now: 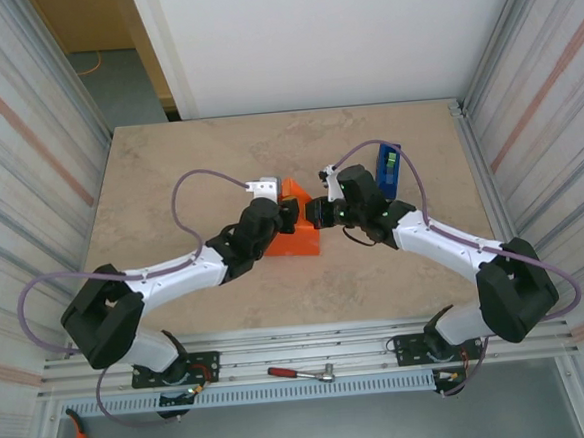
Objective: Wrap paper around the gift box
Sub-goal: Fold the seventh fold of the wrapping paper on the gift box.
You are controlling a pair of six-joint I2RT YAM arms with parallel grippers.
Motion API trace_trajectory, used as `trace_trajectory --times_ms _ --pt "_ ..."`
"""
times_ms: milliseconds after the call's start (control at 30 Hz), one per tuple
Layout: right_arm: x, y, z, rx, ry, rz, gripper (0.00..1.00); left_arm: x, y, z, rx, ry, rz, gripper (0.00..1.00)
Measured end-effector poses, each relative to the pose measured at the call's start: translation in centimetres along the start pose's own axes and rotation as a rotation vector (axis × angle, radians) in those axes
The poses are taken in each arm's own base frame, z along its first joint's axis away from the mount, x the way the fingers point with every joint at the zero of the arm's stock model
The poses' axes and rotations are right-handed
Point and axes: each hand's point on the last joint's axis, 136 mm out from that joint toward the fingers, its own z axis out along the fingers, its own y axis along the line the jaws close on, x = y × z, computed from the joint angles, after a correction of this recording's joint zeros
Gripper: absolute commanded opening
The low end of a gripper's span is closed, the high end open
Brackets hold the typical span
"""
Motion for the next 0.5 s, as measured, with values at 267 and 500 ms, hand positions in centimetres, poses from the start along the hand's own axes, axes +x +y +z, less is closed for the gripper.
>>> trace_trajectory --times_ms 267,500 --pt "0.1 0.2 -0.1 0.008 -0.003 -0.01 0.0 0.7 0.0 0.1 -0.094 -0.013 0.128 0.4" --pt "-0.1 0.0 -2.1 -0.037 0.032 0.08 0.0 1.3 -0.1 -0.1 -0.16 -0.037 0.221 0.4"
